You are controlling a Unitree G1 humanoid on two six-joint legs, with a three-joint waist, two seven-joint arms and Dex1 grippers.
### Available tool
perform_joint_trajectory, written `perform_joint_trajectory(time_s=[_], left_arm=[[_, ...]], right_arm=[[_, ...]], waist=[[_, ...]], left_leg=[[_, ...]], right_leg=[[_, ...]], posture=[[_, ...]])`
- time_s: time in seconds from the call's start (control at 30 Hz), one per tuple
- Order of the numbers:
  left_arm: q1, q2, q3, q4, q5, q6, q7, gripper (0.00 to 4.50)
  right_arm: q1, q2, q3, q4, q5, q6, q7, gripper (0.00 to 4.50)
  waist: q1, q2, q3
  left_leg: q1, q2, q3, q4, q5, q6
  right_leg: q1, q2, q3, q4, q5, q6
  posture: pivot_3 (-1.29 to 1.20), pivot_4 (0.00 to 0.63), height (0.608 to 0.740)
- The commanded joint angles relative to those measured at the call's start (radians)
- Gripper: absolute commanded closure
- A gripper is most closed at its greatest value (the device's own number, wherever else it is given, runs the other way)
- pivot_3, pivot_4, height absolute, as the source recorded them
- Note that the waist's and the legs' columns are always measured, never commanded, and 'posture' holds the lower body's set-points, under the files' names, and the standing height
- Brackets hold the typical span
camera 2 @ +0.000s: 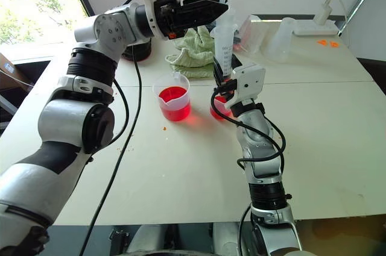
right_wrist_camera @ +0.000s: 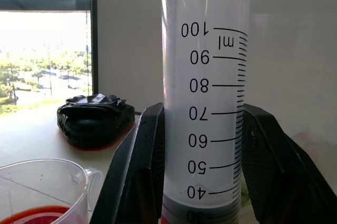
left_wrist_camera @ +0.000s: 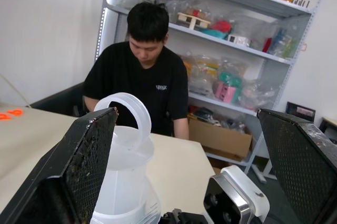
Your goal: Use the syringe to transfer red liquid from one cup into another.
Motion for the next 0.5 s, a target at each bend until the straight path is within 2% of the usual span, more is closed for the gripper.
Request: perform_joint_trajectory(time_s=[0.03, 0.5], left_arm=[[-0.032, -0.014, -0.018, -0.009, 0.012, 0.001, -0.027, 0.02], [0.003, -0.019, -0.064, -0.050, 0.048, 0.020, -0.067, 0.02]], right_arm=[[-0.016, 0.002, 0.000, -0.032, -0.001, -0.027, 0.000, 3.09], [-0.015, -0.004, -0.001, -0.026, -0.003, -0.029, 0.007, 3.09]], waist=[[0.000, 0.000, 0.000], [0.000, 0.000, 0.000]], left_leg=[[0.000, 0.000, 0.000, 0.000, 0.000, 0.000], [0.000, 0.000, 0.000, 0.000, 0.000, 0.000]], right_leg=[[0.000, 0.000, 0.000, 0.000, 0.000, 0.000], [0.000, 0.000, 0.000, 0.000, 0.000, 0.000]], posture=[[0.00, 0.150, 0.711], [0.00, 0.150, 0.711]])
